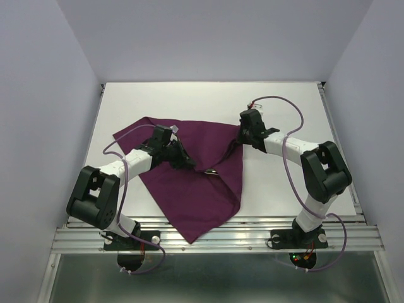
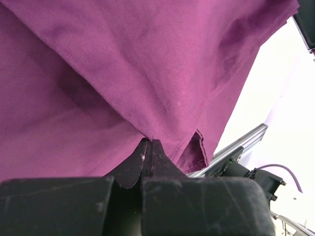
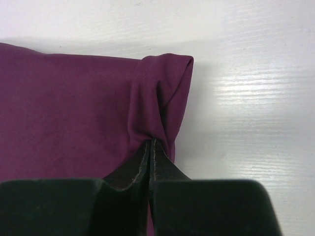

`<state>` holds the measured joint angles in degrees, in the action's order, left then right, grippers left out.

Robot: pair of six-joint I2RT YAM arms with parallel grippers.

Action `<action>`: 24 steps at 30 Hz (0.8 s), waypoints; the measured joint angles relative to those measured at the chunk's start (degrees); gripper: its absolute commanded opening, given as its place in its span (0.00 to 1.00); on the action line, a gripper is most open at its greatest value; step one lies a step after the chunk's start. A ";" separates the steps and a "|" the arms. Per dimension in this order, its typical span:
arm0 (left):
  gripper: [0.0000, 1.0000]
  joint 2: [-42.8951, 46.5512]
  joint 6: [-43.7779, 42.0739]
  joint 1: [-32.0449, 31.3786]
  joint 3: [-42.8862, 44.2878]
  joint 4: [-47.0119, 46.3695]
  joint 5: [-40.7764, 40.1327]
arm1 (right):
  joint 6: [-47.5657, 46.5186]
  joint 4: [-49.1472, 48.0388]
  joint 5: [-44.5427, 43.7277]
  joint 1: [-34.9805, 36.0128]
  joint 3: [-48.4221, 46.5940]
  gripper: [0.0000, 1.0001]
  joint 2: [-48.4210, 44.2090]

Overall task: Prepare the surgical pack
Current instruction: Pack the surgical kit at the center of the board.

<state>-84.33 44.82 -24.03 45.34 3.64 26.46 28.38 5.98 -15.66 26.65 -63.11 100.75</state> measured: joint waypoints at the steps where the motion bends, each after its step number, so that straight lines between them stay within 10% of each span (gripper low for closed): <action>1: 0.00 -0.15 0.00 0.00 0.00 0.04 -0.11 | -0.11 -0.07 0.02 0.02 0.00 0.01 0.02; 24: 0.00 3.85 -4.09 2.29 4.98 5.64 -2.05 | -1.53 2.45 3.17 -0.04 -1.07 0.01 -3.98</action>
<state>-80.49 40.73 -21.74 50.33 9.28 24.40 26.85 8.43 -12.49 26.61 -64.18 96.77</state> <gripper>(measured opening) 0.018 0.021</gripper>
